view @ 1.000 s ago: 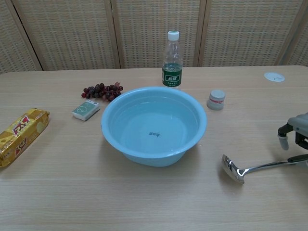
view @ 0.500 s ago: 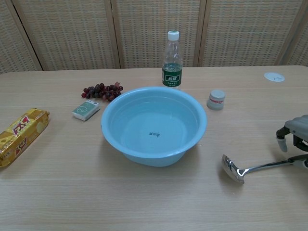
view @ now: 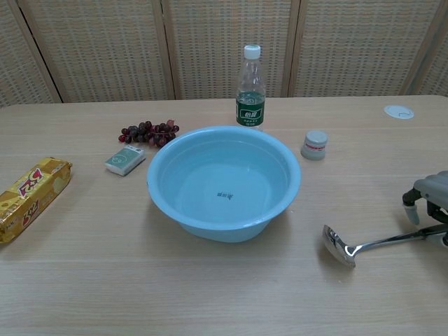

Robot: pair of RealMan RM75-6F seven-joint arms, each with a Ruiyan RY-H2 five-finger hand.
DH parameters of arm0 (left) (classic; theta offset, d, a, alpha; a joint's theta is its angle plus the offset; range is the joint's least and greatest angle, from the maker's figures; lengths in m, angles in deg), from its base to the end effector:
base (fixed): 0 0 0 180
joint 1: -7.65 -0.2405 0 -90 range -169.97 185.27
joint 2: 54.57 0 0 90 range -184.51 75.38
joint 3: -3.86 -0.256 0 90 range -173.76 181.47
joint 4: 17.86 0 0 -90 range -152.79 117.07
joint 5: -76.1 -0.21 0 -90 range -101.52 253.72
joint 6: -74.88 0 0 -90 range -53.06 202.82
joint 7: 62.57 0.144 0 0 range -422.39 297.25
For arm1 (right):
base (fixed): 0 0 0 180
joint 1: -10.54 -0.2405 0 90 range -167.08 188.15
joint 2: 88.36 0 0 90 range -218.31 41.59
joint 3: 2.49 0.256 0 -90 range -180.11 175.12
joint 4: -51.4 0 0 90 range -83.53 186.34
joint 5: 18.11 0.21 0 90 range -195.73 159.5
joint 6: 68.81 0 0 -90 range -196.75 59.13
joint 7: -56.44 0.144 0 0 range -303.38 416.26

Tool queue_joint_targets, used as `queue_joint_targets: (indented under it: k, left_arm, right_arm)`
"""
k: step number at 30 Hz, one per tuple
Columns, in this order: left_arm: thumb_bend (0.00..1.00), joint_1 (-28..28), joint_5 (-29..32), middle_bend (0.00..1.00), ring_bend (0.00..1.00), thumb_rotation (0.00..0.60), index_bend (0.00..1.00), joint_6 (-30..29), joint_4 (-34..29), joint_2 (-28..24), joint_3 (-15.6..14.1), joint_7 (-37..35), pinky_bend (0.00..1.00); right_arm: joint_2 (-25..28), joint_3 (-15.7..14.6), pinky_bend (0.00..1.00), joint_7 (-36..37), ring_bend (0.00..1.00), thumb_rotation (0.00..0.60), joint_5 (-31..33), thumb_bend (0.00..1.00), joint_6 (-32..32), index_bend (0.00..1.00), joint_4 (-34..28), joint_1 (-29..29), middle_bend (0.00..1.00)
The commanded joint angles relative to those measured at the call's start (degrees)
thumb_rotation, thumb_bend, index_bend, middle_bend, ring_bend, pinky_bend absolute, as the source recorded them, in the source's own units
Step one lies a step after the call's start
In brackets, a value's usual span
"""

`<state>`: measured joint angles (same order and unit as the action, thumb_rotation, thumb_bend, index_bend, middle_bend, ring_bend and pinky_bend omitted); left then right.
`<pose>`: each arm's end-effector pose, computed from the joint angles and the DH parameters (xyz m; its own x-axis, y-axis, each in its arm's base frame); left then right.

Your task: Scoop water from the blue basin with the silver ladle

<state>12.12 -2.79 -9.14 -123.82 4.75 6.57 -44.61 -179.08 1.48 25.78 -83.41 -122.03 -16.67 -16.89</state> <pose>-0.2878 0.1739 0.1664 0.5248 0.0691 0.8484 0.8440 0.0878 -0.5292 -0.3059 -0.2966 -0.0136 0.7215 -0.3483 0.5984 -0.6816 -0.2055 0.7023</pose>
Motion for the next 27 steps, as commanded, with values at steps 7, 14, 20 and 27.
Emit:
queue_joint_targets:
  k: [7, 14, 20, 27]
  left_arm:
    - [0.00, 0.1, 0.2, 0.00, 0.00, 0.600, 0.00, 0.1, 0.1, 0.2, -0.1, 0.3, 0.00]
    - [0.00, 0.1, 0.3, 0.00, 0.00, 0.600, 0.00, 0.0, 0.1, 0.2, 0.0, 0.3, 0.00]
    - [0.00, 0.1, 0.3, 0.00, 0.00, 0.600, 0.00, 0.0, 0.1, 0.1, 0.0, 0.1, 0.00]
    - [0.00, 0.1, 0.3, 0.00, 0.00, 0.600, 0.00, 0.0, 0.1, 0.0, 0.0, -0.2, 0.00]
  right_arm:
    - [-0.1, -0.7, 1.00, -1.5, 0.89, 0.600, 1.3, 0.34, 0.7, 0.49, -0.1, -0.2, 0.91]
    - [0.4, -0.9, 1.00, -1.4, 0.89, 0.600, 1.8, 0.50, 1.2, 0.63, -0.6, -0.4, 0.91]
    - [1.5, -0.7, 1.00, -0.3, 0.89, 0.600, 2.2, 0.59, 1.2, 0.68, -2.1, -0.4, 0.91]
    - [4.0, -1.0, 1.00, 2.3, 0.90, 0.600, 0.5, 0.66, 0.7, 0.69, -4.7, -0.3, 0.91]
